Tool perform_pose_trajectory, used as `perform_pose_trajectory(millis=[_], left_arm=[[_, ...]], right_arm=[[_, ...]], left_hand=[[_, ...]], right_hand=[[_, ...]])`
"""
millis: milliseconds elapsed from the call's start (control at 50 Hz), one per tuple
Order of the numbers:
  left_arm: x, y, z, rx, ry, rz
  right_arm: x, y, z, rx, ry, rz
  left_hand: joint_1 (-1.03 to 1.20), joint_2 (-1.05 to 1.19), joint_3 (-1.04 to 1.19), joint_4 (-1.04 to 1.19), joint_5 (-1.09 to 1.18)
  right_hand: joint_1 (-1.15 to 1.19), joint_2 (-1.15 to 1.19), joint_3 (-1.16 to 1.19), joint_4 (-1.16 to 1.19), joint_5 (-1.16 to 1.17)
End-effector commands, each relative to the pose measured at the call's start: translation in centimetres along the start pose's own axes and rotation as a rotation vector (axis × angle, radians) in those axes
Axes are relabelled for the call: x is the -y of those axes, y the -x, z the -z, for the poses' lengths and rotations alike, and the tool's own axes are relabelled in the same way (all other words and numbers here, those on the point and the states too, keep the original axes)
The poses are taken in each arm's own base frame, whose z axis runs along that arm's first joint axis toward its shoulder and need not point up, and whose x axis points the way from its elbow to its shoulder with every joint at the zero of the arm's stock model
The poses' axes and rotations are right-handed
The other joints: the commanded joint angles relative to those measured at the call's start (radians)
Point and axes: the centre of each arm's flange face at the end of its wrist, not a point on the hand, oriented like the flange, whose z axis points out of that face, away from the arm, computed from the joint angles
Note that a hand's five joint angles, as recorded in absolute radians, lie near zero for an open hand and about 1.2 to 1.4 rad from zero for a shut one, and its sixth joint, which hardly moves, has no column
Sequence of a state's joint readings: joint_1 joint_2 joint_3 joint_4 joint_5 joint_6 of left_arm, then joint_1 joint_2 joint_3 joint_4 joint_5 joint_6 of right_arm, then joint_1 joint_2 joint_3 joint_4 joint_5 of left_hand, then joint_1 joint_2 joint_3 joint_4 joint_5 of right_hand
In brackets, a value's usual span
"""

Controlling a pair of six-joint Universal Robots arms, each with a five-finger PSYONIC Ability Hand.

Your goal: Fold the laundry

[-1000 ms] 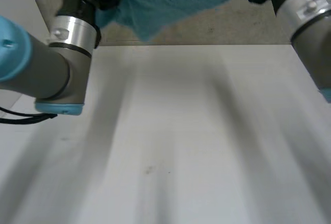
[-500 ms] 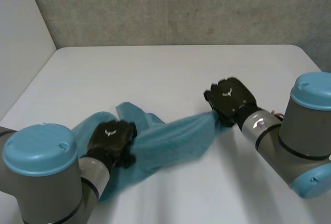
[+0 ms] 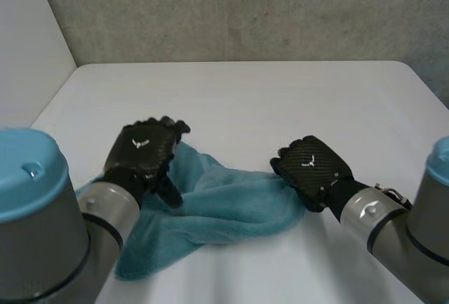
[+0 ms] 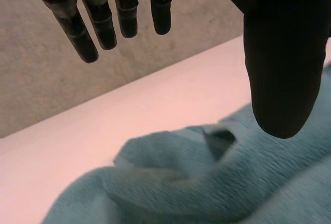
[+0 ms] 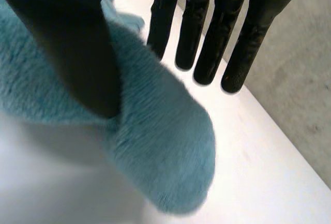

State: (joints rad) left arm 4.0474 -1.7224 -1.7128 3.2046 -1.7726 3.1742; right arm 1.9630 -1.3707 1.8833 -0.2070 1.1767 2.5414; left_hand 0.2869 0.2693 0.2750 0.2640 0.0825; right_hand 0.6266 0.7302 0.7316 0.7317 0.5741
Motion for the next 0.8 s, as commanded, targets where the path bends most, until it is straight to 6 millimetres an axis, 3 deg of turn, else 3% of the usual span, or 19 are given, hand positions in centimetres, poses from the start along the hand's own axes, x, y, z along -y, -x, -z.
perform_pose_trajectory(millis=[20,120,400,560,600,660,680,800], left_arm=[[1.1,0.5,-1.3,-0.014,-0.019,0.012],[0.2,-0.3,-3.2,-0.097,0.051,0.01],[-2.4,-1.2,-4.6,-0.134,0.241,-0.011],[-3.5,-2.1,-5.3,-0.165,0.268,-0.026],[-3.7,-2.2,-5.6,-0.163,0.269,-0.029],[-3.6,-2.2,-5.7,-0.16,0.265,-0.03],[-3.3,-2.1,-5.8,-0.157,0.257,-0.03],[-0.1,-1.9,-4.4,-0.159,0.162,-0.026]], right_arm=[[1.7,-1.2,1.8,0.015,-0.106,0.004],[2.3,-3.8,2.2,-0.034,-0.141,-0.073],[2.2,-10.7,2.8,-0.182,-0.133,-0.376],[1.4,-11.8,2.7,-0.205,-0.1,-0.397],[1.2,-11.8,2.6,-0.205,-0.089,-0.402],[0.3,-11.9,2.0,-0.191,-0.054,-0.432],[-0.1,-11.9,1.7,-0.181,-0.03,-0.452],[-1.7,-12.0,0.3,-0.108,0.099,-0.566]], left_hand=[[0.05,0.067,0.062,0.073,0.08],[0.261,0.278,0.273,0.284,0.291],[0.305,0.323,0.317,0.328,0.335],[0.358,0.376,0.37,0.381,0.388],[0.735,0.752,0.747,0.758,0.765],[0.925,0.942,0.937,0.948,0.955],[1.108,1.125,1.119,1.13,1.137],[1.109,1.127,1.121,1.132,1.139]], right_hand=[[-0.048,-0.152,-0.153,-0.153,-0.17],[-0.186,-0.29,-0.291,-0.291,-0.308],[-0.192,-0.296,-0.297,-0.297,-0.314],[-0.192,-0.296,-0.297,-0.297,-0.314],[-0.192,-0.296,-0.297,-0.297,-0.314],[-0.195,-0.299,-0.3,-0.3,-0.317],[-0.198,-0.302,-0.303,-0.303,-0.32],[-0.301,-0.404,-0.406,-0.406,-0.423]])
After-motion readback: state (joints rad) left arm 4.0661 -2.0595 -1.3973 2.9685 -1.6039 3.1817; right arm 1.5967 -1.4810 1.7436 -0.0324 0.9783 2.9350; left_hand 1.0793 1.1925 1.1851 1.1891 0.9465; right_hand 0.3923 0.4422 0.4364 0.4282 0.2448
